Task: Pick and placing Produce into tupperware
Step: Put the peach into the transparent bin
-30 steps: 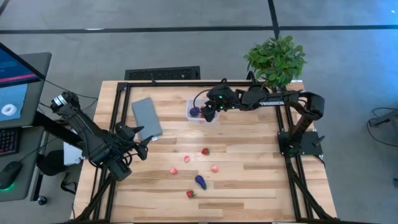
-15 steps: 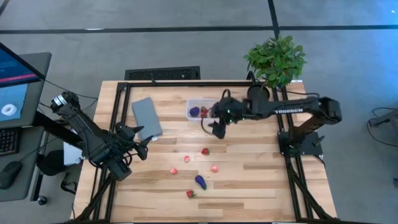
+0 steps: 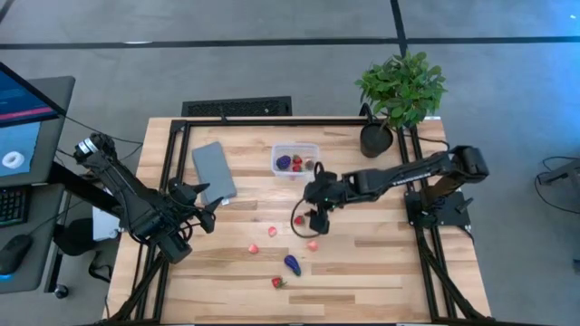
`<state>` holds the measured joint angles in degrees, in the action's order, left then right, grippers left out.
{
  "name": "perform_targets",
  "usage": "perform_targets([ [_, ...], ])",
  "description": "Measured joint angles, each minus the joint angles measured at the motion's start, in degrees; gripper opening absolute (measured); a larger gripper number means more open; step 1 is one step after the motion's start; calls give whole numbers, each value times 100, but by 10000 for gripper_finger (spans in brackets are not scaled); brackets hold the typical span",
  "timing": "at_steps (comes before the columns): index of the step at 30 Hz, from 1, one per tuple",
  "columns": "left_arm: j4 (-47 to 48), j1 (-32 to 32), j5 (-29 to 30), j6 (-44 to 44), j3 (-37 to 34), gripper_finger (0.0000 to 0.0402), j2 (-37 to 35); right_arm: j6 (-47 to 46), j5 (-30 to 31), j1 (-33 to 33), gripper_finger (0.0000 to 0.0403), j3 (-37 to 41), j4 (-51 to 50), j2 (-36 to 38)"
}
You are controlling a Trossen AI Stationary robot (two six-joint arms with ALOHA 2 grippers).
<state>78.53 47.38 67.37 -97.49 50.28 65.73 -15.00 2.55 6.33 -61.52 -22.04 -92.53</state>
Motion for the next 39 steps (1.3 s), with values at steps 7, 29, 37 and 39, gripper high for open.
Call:
perform_targets([
  [7, 1, -1, 4, 63, 0, 280, 1, -1, 138, 274, 240, 4, -32, -178],
  [29, -3, -1, 22, 238, 0, 280, -1, 1, 370, 216, 240, 1, 97, -534],
  [37, -3, -1, -2, 214, 0, 280, -1, -132, 305, 275, 240, 7, 299, -972],
  [39, -7, 0, -4, 212, 0, 280, -1, -149, 304, 269, 240, 4, 323, -991],
])
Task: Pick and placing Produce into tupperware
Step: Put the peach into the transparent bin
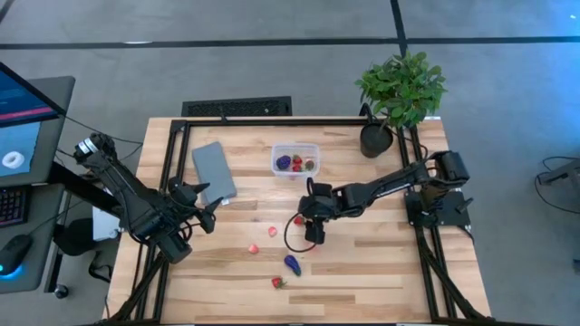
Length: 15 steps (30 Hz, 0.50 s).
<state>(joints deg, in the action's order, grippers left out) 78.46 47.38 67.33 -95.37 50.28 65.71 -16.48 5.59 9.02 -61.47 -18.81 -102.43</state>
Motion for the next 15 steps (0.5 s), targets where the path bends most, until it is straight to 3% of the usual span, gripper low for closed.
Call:
perform_targets([
  [11, 53, -1, 48, 56, 0, 280, 0, 191, -167, -96, 240, -2, 168, 0],
  [15, -88, 2, 50, 524, 0, 280, 0, 191, -173, -92, 240, -2, 170, 0],
])
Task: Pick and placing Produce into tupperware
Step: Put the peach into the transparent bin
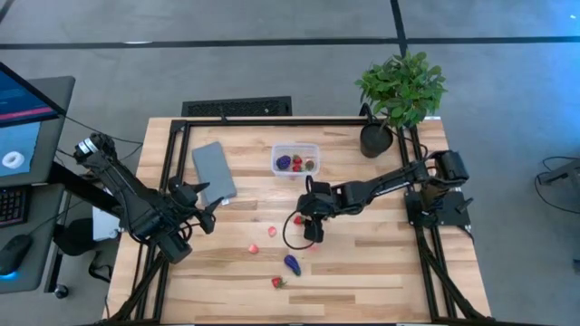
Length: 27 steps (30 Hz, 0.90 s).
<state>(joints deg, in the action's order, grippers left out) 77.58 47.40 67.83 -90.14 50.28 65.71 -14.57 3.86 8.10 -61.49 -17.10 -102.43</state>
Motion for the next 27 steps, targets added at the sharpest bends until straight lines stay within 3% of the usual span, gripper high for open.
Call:
perform_targets([
  [5, -1265, -1, -259, 1901, -231, 280, -11, 0, 0, 2, 240, 0, 58, 0],
  [11, -3755, -232, -1498, 3729, -879, 280, -13, -141, -22, 5, 240, 2, 247, 65],
  [14, -4714, -336, -1830, 4399, -1096, 280, -13, -317, -20, 4, 240, -7, 468, 239],
  [17, -4903, -423, -2057, 4750, -1102, 280, -13, -453, 70, 18, 240, -4, 520, 477],
  [22, -4923, -590, -3483, 5493, -1113, 280, -13, -605, 105, 121, 240, -11, 567, 949],
  [27, -5070, -878, -4109, 6215, -1115, 280, -11, -708, 676, 308, 240, -2, 520, 1277],
])
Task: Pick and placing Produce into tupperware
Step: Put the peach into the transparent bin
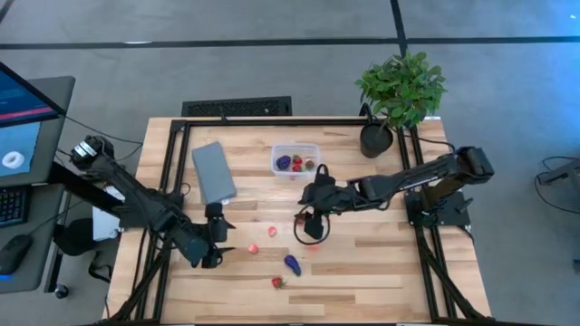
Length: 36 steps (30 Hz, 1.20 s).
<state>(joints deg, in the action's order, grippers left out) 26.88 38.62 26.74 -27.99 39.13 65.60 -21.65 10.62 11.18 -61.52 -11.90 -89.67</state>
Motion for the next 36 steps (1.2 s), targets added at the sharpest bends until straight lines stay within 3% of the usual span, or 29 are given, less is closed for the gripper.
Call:
perform_targets([
  [11, -648, -875, -1197, 1027, -2, 280, 536, -302, 969, 485, 240, 0, -148, 288],
  [18, -842, -947, -1409, 1097, -2, 280, 1097, -815, 1593, 865, 240, 68, -460, 359],
  [25, -1241, -948, -1445, 1097, -2, 280, 1441, -1416, 2860, 1382, 240, 607, -17, 991],
  [36, -1771, -1063, -1451, 1093, -51, 280, 1912, -2548, 4886, 2484, 240, 1506, -118, 2073],
])
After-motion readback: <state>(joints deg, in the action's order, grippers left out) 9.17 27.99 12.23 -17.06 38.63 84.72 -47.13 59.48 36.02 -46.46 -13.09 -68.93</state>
